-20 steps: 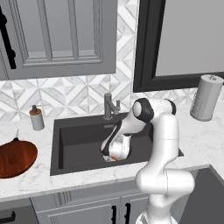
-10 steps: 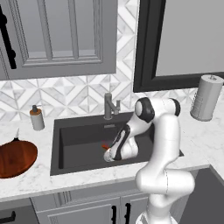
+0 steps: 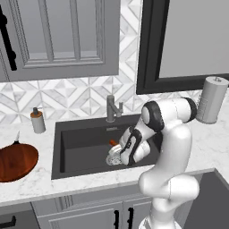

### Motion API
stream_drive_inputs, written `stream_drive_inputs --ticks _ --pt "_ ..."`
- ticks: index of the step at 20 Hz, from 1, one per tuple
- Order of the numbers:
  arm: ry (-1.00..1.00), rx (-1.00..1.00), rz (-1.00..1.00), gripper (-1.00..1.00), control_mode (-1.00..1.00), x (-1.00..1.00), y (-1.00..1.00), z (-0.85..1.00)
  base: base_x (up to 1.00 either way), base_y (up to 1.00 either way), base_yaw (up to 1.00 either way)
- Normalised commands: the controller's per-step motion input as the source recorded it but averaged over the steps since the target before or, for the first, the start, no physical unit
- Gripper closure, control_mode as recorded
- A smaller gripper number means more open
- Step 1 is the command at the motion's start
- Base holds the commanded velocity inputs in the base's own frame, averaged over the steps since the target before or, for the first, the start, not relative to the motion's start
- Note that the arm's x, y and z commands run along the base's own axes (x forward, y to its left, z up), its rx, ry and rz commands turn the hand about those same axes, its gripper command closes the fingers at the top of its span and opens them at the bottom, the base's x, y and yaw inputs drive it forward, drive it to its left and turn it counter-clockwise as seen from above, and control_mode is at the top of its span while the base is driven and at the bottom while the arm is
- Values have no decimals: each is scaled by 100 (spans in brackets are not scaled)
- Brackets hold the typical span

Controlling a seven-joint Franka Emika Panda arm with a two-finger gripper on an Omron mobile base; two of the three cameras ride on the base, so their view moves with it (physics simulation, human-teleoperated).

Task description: Pick the carrot from the sink and place it in the bowl. Then pick the bowl and place it in the microwave. Then close the microwave door and press the start button.

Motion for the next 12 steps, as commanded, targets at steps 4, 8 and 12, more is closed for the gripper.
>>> stream_drive_inputs --ticks 4,8,12 --pt "-4 6 -6 100 -100 -52 -69 96 0 0 0" --pt "-1 6 -1 100 -100 -5 -66 100 0 0 0" --pt "0 7 0 100 -100 0 -58 100 0 0 0"
